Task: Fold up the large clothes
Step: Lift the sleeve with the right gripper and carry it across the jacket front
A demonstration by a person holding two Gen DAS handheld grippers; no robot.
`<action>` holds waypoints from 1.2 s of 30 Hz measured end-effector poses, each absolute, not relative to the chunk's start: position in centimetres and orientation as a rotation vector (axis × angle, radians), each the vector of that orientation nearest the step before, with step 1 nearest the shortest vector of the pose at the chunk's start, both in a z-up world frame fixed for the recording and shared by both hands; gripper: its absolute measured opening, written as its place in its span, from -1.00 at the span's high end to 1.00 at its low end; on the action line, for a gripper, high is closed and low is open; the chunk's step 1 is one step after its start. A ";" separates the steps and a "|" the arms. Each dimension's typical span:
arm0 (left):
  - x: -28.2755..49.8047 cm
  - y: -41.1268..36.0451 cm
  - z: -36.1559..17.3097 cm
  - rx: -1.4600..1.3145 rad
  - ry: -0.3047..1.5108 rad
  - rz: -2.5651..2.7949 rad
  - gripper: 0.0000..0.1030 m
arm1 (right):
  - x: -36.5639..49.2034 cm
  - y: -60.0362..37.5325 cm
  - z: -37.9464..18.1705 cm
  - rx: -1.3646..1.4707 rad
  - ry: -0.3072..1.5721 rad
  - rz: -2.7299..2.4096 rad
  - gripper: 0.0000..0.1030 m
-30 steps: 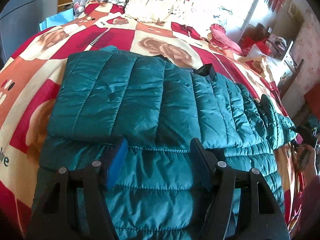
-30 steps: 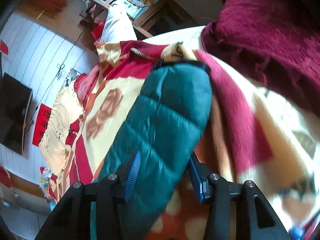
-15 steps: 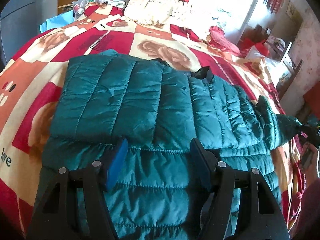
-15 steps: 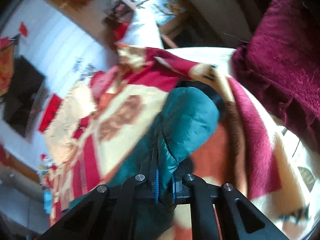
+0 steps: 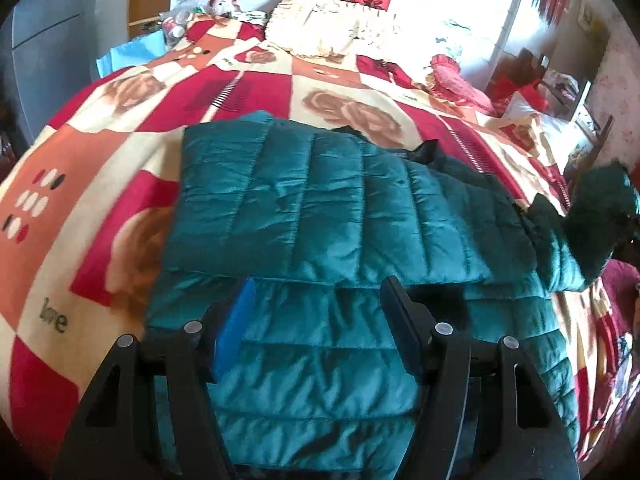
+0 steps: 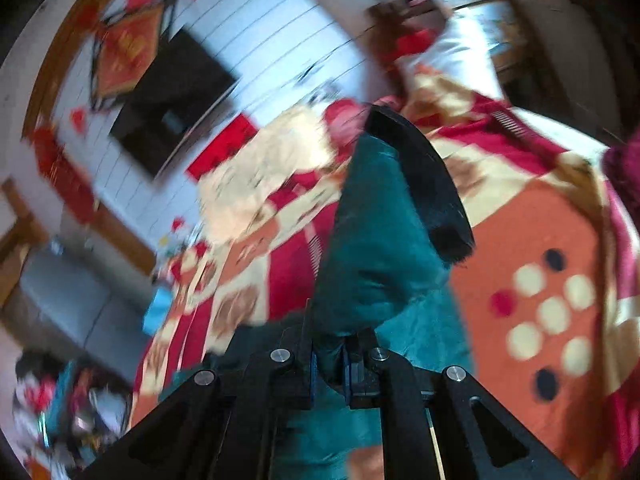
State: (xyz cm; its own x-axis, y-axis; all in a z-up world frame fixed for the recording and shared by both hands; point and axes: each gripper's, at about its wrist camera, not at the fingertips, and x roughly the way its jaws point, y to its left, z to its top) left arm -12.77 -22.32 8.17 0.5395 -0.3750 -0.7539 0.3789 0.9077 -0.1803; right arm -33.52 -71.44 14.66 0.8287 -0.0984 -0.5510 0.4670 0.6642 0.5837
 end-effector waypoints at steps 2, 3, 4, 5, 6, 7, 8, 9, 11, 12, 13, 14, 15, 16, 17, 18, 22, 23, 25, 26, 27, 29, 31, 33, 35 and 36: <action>-12.8 -21.7 8.2 0.016 0.891 -0.435 -0.26 | -32.0 -68.9 14.6 0.765 0.546 -0.293 0.84; -12.8 -21.5 8.3 0.019 0.890 -0.431 -0.26 | -31.1 -67.4 14.5 0.750 0.565 -0.269 0.84; -12.8 -21.2 8.3 0.022 0.886 -0.426 -0.26 | -30.4 -66.3 14.3 0.739 0.580 -0.248 0.84; -12.8 -20.9 8.3 0.023 0.883 -0.424 -0.26 | -29.3 -64.8 14.1 0.722 0.605 -0.221 0.84; -12.8 -20.6 8.4 0.022 0.880 -0.420 -0.26 | -28.6 -63.7 13.9 0.714 0.621 -0.201 0.84; -12.8 -20.5 8.4 0.022 0.879 -0.417 -0.26 | -27.8 -62.8 13.6 0.708 0.636 -0.181 0.84; -12.7 -20.3 8.4 0.020 0.879 -0.415 -0.26 | -26.9 -61.3 13.1 0.690 0.665 -0.155 0.84; -12.7 -20.1 8.4 0.016 0.879 -0.413 -0.26 | -26.2 -60.3 12.9 0.672 0.683 -0.142 0.84; -12.7 -19.8 8.3 0.007 0.883 -0.410 -0.26 | -24.4 -57.6 12.1 0.634 0.722 -0.102 0.84; -12.6 -19.7 8.3 0.003 0.886 -0.408 -0.26 | -23.7 -56.6 11.7 0.624 0.736 -0.084 0.84; -12.5 -19.5 8.2 -0.003 0.889 -0.406 -0.26 | -22.8 -55.2 11.2 0.613 0.753 -0.061 0.84; -12.5 -19.4 8.1 -0.006 0.891 -0.403 -0.26 | -22.0 -54.3 10.6 0.600 0.769 -0.045 0.84; -12.3 -19.3 8.1 -0.008 0.894 -0.401 -0.26 | -21.4 -53.2 10.1 0.578 0.785 -0.036 0.84; -12.3 -19.2 8.1 -0.011 0.896 -0.399 -0.26 | -20.8 -52.1 9.5 0.554 0.804 -0.029 0.84; -12.2 -19.1 8.1 -0.015 0.899 -0.397 -0.26 | -19.9 -50.6 8.6 0.530 0.833 -0.016 0.84; -12.2 -19.0 8.1 -0.019 0.901 -0.396 -0.26 | -19.3 -49.7 7.9 0.517 0.859 -0.005 0.84; -12.4 -18.5 8.4 -0.038 0.894 -0.409 -0.26 | -17.5 -46.2 5.4 0.406 0.971 0.053 0.13; -12.4 -18.5 8.5 -0.042 0.891 -0.413 -0.26 | -17.7 -46.0 5.6 0.406 0.958 0.077 -0.05; -12.4 -18.7 8.7 -0.059 0.894 -0.431 -0.26 | -18.5 -46.2 6.0 0.420 0.939 0.098 -0.40; -12.4 -18.8 8.9 -0.072 0.898 -0.445 -0.26 | -19.1 -46.4 6.4 0.425 0.929 0.097 -0.40; -12.4 -19.1 9.1 -0.086 0.902 -0.460 -0.26 | -19.5 -46.5 6.7 0.424 0.925 0.095 -0.40; -12.5 -19.7 9.5 -0.120 0.898 -0.494 -0.26 | -20.7 -47.2 7.8 0.421 0.906 0.096 -0.40; -12.5 -20.6 10.0 -0.146 0.899 -0.523 -0.26 | -21.6 -47.7 8.9 0.418 0.878 0.076 -0.40; -12.1 -21.7 10.1 -0.164 0.912 -0.547 -0.26 | -22.5 -48.6 10.4 0.420 0.848 0.036 -0.40; -11.8 -23.4 10.1 -0.170 0.929 -0.560 -0.26 | -23.2 -49.7 11.7 0.434 0.819 0.005 -0.41; -11.7 -24.1 10.0 -0.168 0.935 -0.563 -0.26 | -23.8 -50.4 12.3 0.441 0.804 -0.008 -0.42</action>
State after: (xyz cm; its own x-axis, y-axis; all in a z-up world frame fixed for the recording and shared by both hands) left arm -11.71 -24.06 10.01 0.4626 -0.5266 -0.7132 0.3846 0.8441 -0.3737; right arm -23.81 -50.38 12.27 0.6985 0.1582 -0.6979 0.1723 0.9094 0.3785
